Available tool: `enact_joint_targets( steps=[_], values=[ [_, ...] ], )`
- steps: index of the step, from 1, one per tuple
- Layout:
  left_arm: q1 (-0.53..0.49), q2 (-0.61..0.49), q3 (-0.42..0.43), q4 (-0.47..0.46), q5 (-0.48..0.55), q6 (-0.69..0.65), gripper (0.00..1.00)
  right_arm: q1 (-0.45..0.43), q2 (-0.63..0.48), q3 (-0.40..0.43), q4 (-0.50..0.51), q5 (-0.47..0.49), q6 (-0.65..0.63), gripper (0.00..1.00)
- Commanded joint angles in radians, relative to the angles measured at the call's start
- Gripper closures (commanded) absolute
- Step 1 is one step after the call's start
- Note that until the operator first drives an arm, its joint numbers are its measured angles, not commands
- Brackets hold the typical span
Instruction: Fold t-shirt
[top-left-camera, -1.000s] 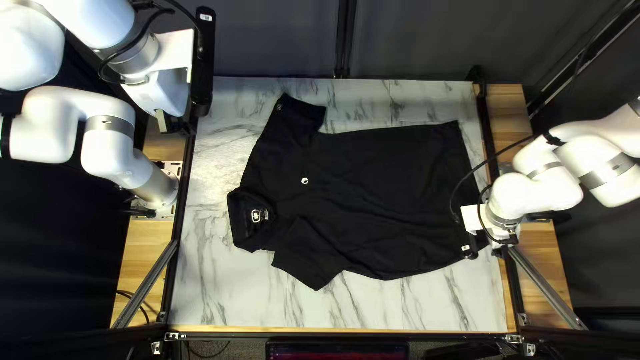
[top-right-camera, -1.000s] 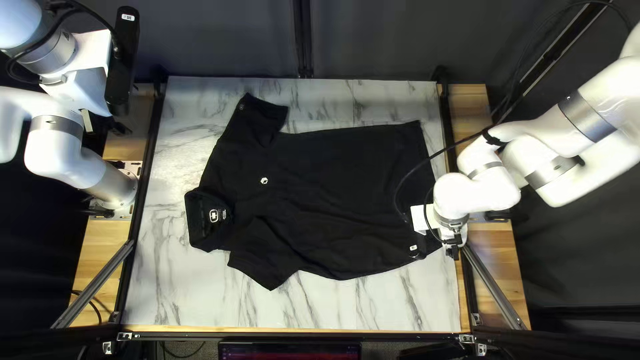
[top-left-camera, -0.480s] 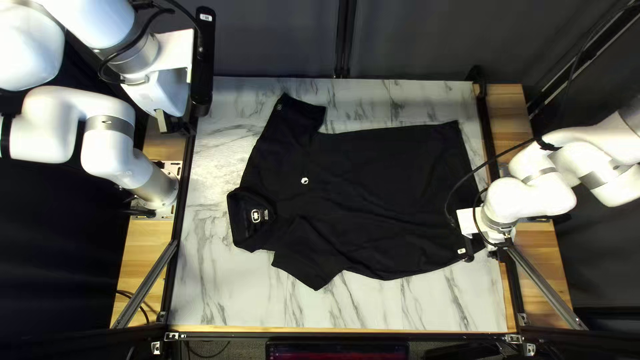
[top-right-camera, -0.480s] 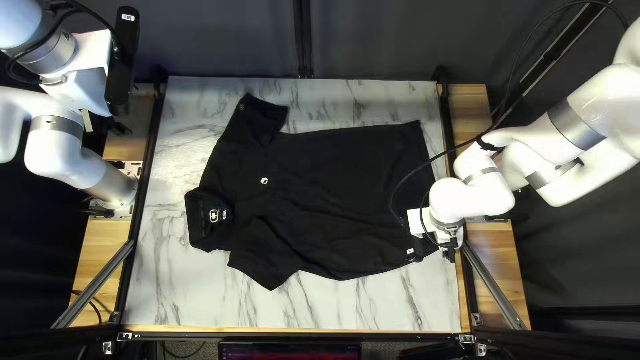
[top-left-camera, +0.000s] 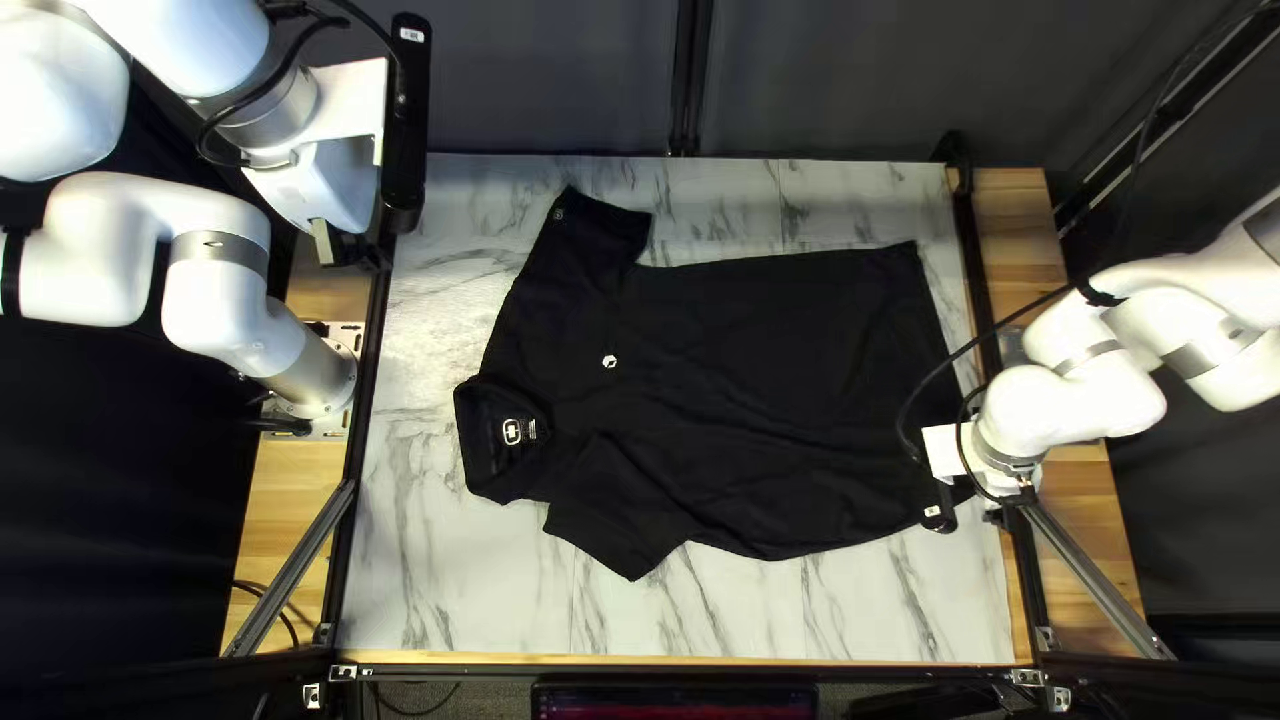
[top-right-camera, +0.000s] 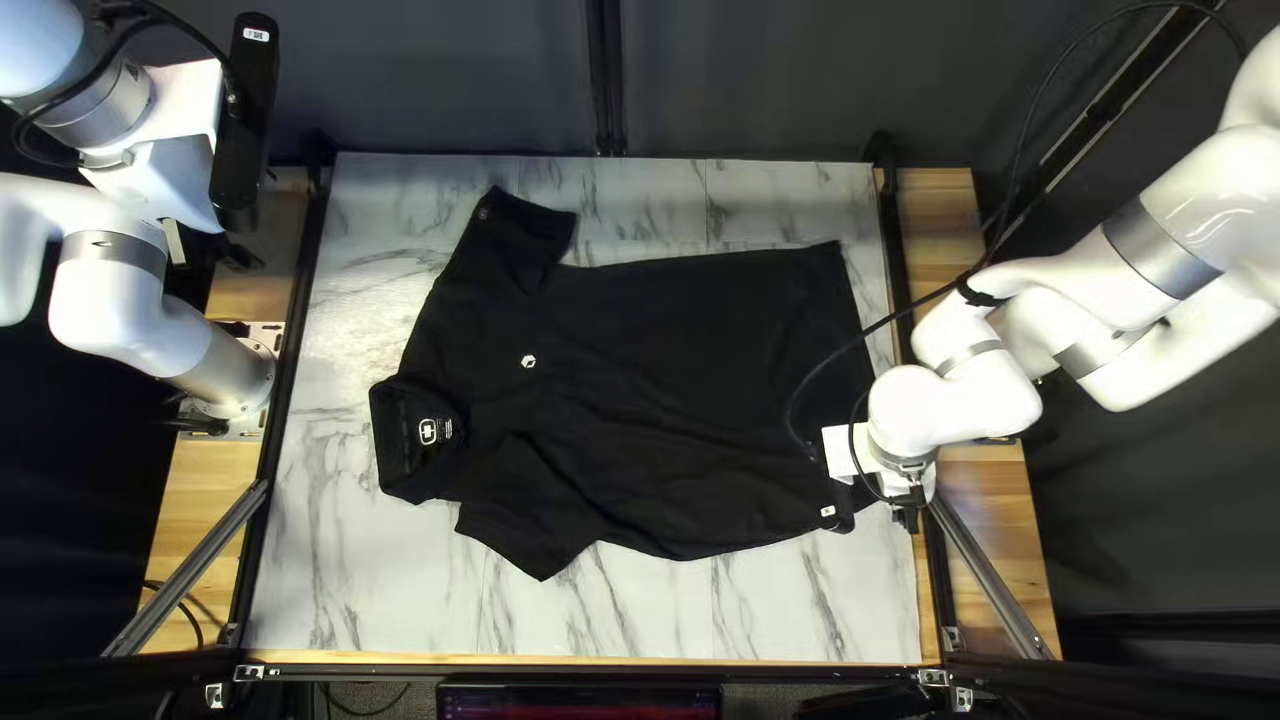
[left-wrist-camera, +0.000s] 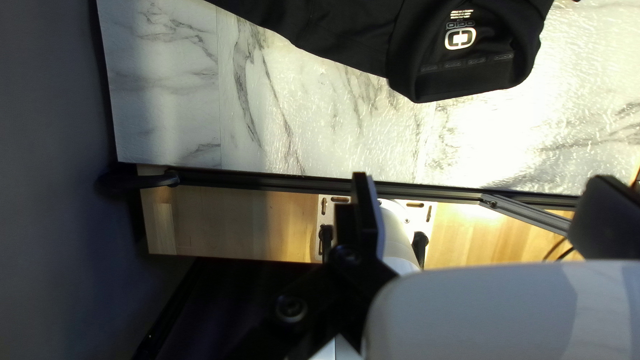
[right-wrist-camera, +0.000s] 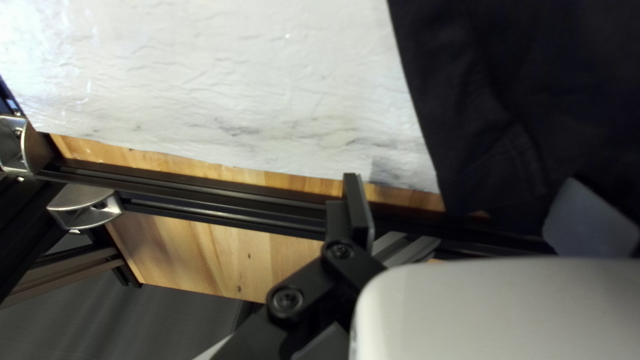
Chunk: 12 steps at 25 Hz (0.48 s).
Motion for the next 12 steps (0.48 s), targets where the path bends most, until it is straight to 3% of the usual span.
enact_joint_targets(
  steps=[1, 12],
  values=[
    [0.000, 0.000, 0.000, 0.000, 0.000, 0.000, 0.00, 0.013, -0.007, 0.005, -0.008, 0.000, 0.023, 0.18],
    [0.000, 0.000, 0.000, 0.000, 0.000, 0.000, 0.00, 0.052, -0.001, 0.011, -0.032, -0.013, 0.068, 0.18]
  ],
)
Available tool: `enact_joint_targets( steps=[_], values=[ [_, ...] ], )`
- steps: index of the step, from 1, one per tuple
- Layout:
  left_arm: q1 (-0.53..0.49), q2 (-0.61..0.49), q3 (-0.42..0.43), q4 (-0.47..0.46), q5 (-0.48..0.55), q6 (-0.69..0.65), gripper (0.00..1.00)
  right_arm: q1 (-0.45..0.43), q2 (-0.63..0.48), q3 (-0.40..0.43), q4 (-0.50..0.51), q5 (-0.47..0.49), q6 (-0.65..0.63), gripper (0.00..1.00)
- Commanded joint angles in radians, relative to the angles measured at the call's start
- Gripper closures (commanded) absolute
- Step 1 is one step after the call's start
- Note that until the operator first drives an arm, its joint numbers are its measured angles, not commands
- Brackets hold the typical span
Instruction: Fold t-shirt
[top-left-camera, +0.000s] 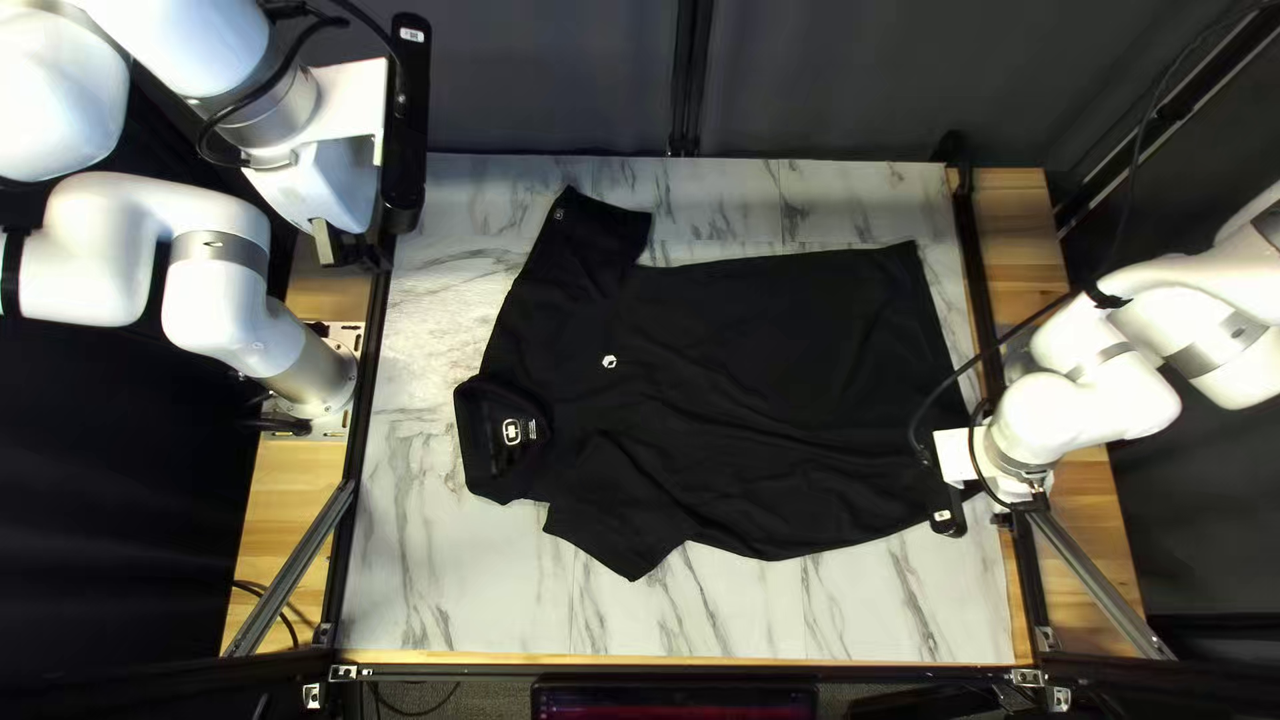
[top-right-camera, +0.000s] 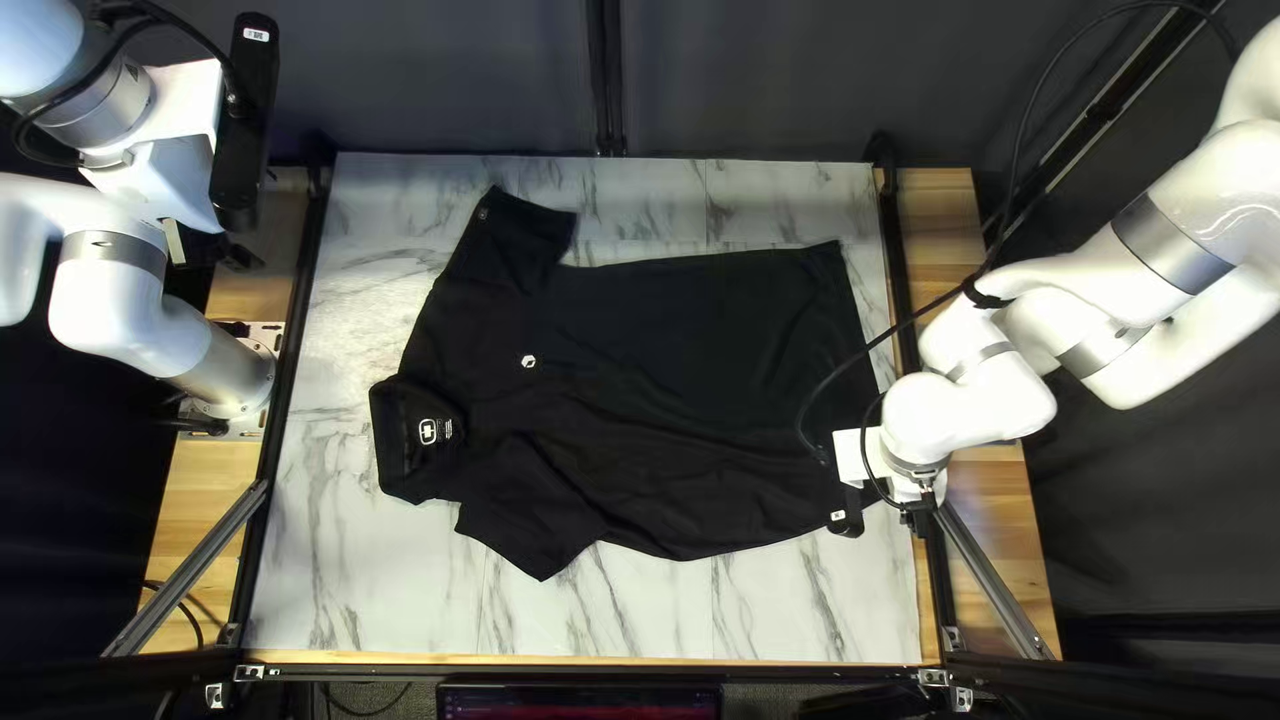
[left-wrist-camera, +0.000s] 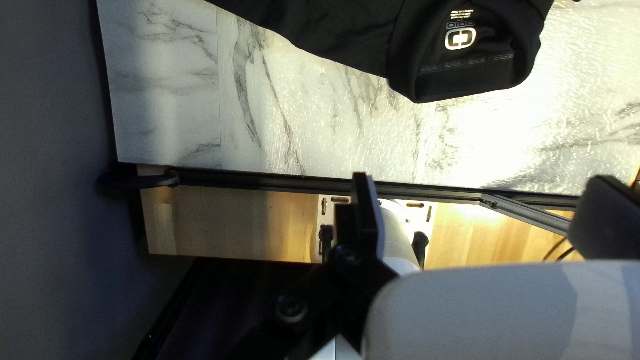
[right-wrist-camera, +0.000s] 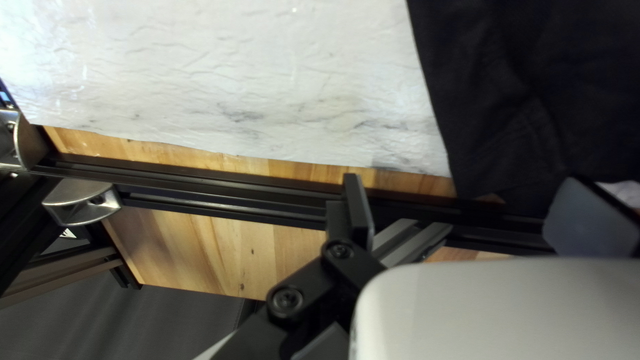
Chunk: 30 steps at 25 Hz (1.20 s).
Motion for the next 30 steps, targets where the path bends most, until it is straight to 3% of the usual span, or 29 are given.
enact_joint_targets(
  steps=[1, 6, 15, 20, 22, 30],
  values=[
    [0.000, 0.000, 0.000, 0.000, 0.000, 0.000, 0.00, 0.011, 0.007, 0.003, -0.007, -0.009, 0.008, 0.18],
    [0.000, 0.000, 0.000, 0.000, 0.000, 0.000, 0.00, 0.008, -0.005, 0.014, -0.028, -0.007, 0.009, 0.17],
    [0.000, 0.000, 0.000, 0.000, 0.000, 0.000, 0.00, -0.104, -0.043, -0.008, -0.112, 0.071, -0.046, 0.12],
    [0.000, 0.000, 0.000, 0.000, 0.000, 0.000, 0.00, -0.133, -0.003, -0.045, -0.107, 0.070, -0.061, 0.07],
    [0.000, 0.000, 0.000, 0.000, 0.000, 0.000, 0.00, -0.135, -0.018, -0.046, -0.091, 0.070, -0.047, 0.00],
    [0.000, 0.000, 0.000, 0.000, 0.000, 0.000, 0.00, -0.137, -0.048, -0.032, -0.089, 0.079, -0.029, 0.00]
  ],
)
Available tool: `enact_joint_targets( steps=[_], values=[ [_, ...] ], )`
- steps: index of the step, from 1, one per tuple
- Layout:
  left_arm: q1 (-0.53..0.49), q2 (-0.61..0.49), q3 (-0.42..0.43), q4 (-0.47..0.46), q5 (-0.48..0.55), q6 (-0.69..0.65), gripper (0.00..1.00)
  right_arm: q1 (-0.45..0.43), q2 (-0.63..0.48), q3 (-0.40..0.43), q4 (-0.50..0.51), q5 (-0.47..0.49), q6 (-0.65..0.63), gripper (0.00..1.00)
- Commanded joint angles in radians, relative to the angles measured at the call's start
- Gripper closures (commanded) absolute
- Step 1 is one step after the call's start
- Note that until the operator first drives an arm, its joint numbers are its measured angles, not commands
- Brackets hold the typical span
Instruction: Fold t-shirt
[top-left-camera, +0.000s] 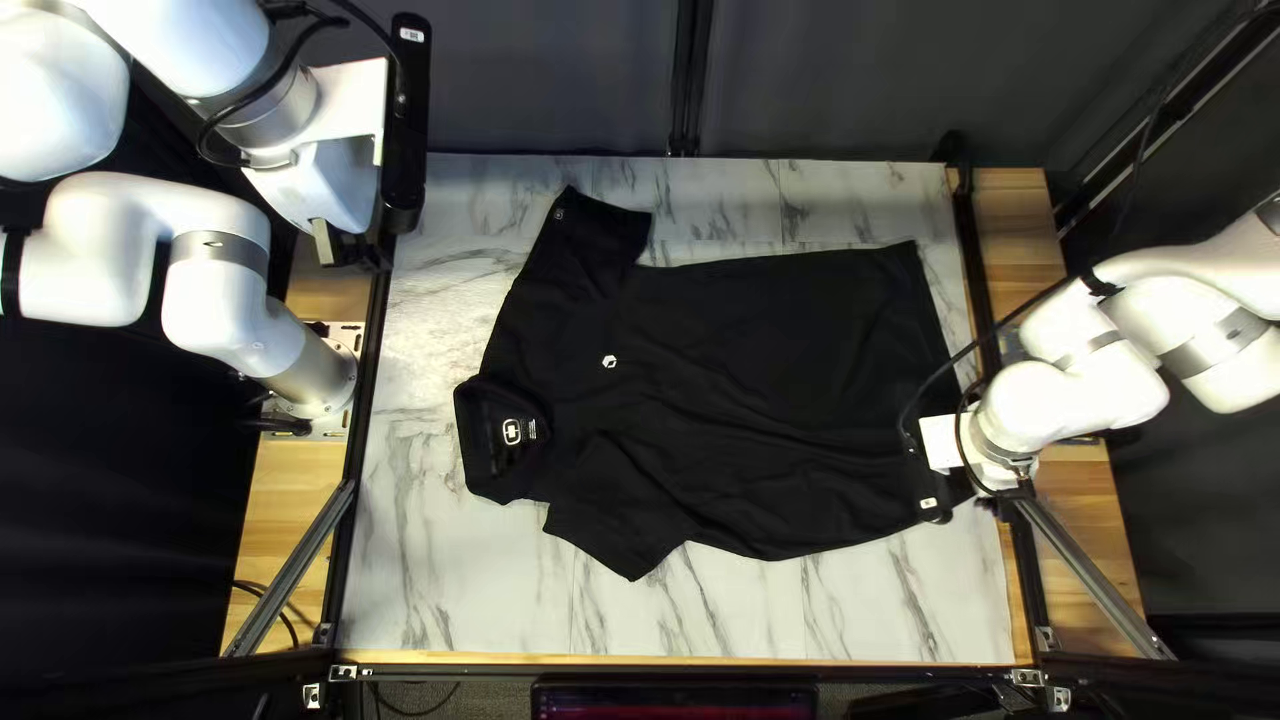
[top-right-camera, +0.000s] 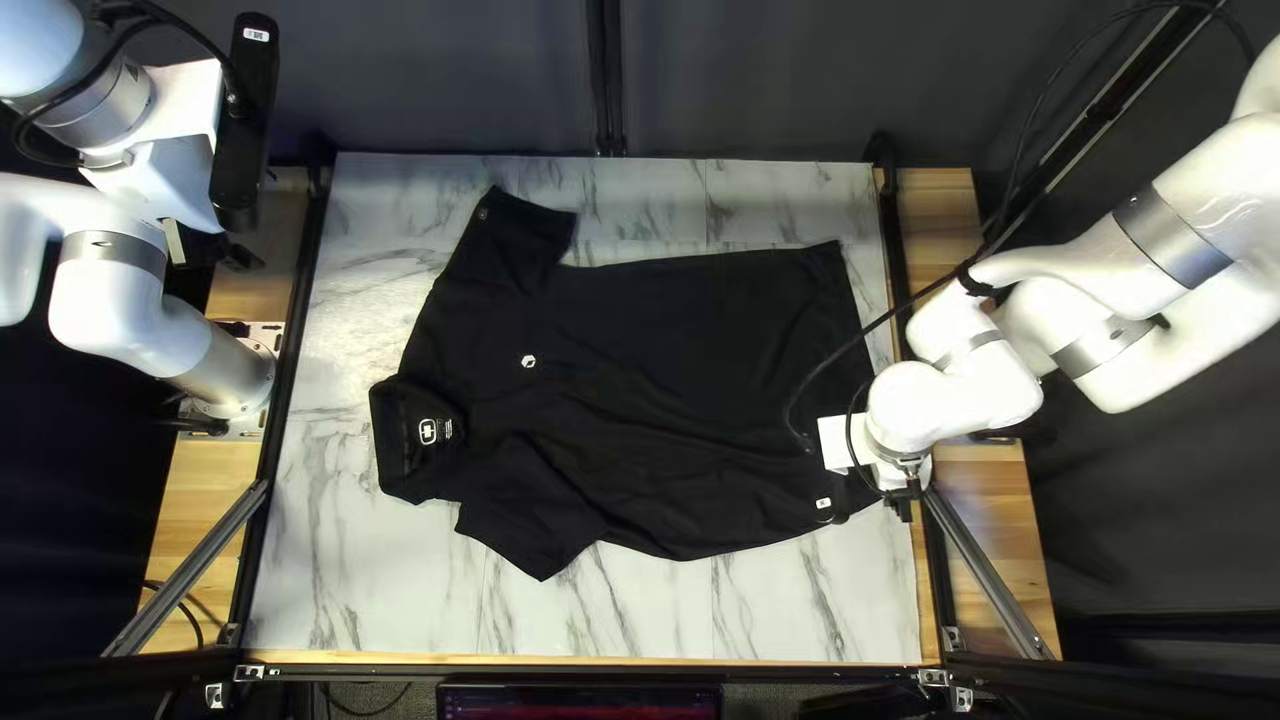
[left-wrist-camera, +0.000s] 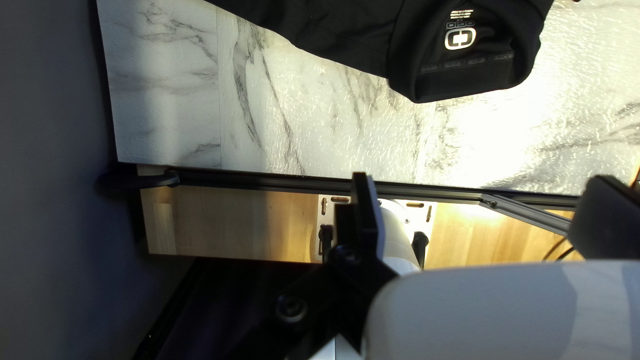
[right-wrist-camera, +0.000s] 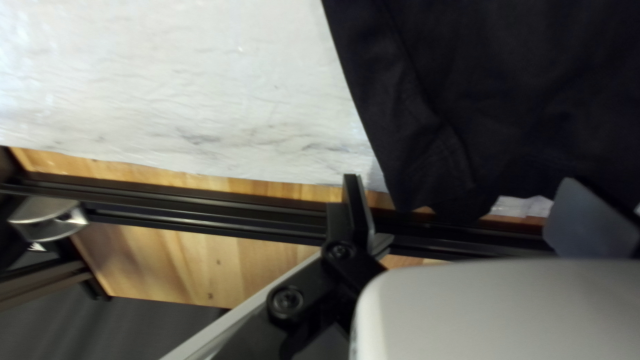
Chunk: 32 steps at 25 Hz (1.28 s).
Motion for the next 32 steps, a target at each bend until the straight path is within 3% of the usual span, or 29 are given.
enact_joint_targets(
  steps=[1, 4, 7, 14, 19, 27, 29, 32],
  values=[
    [0.000, 0.000, 0.000, 0.000, 0.000, 0.000, 0.00, 0.000, 0.000, 0.000, 0.000, 0.000, 0.000, 0.00],
    [0.000, 0.000, 0.000, 0.000, 0.000, 0.000, 0.00, -0.016, 0.010, -0.020, -0.007, -0.005, -0.024, 0.00],
    [0.000, 0.000, 0.000, 0.000, 0.000, 0.000, 0.00, -0.036, 0.027, -0.105, -0.018, 0.017, -0.041, 0.00],
    [0.000, 0.000, 0.000, 0.000, 0.000, 0.000, 0.00, 0.030, 0.134, -0.231, -0.032, -0.030, 0.042, 0.00],
    [0.000, 0.000, 0.000, 0.000, 0.000, 0.000, 0.00, 0.071, 0.128, -0.183, 0.004, -0.107, 0.044, 0.00],
    [0.000, 0.000, 0.000, 0.000, 0.000, 0.000, 0.00, 0.126, 0.069, -0.031, 0.083, -0.244, 0.006, 0.00],
    [0.000, 0.000, 0.000, 0.000, 0.000, 0.000, 0.00, 0.120, 0.094, -0.045, 0.087, -0.259, -0.015, 0.00],
    [0.000, 0.000, 0.000, 0.000, 0.000, 0.000, 0.00, 0.089, 0.181, -0.134, 0.061, -0.245, -0.064, 0.00]
  ],
)
